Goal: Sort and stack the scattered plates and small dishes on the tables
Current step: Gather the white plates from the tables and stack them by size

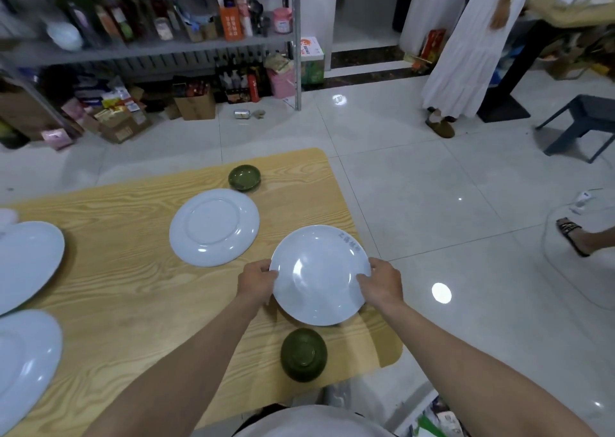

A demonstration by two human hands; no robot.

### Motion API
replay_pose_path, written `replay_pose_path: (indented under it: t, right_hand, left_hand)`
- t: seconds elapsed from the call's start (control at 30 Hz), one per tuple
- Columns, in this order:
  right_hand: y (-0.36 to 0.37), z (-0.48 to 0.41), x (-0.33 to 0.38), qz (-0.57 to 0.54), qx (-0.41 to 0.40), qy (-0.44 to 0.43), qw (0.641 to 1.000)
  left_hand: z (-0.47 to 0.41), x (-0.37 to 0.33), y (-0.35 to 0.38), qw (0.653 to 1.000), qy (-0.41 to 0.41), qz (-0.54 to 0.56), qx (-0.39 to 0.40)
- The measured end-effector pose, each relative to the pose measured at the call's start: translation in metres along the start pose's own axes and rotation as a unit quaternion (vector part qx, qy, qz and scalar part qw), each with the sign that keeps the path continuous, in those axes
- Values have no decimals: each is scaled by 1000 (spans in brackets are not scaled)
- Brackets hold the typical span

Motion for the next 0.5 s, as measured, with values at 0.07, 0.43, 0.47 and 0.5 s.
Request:
replay_pose_path:
  t: [0.07, 0.43, 0.47, 0.5]
  right_hand:
    - [-4, 1, 13, 118, 20, -68, 990]
    - [2, 5, 90, 531, 94, -281, 794]
    - [3, 5, 95, 535, 92, -287, 789]
    - [4, 6, 99, 537, 91, -294, 785]
  left_hand:
    - [2, -8, -3, 996, 22, -84, -3]
    - [29, -48, -22, 834, 126, -530, -83]
    - [30, -48, -24, 831, 120, -536, -86]
    - [33, -47, -26, 830, 115, -539, -89]
Point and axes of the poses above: each hand's wrist, its own z-axis away from the middle knuckle, its own y-axis out of the palm, x = y × z, the point moved 1 cm from there along -z, towards the middle knuckle, and after that the axes turned 9 degrees about x, right-handed, at the moved point
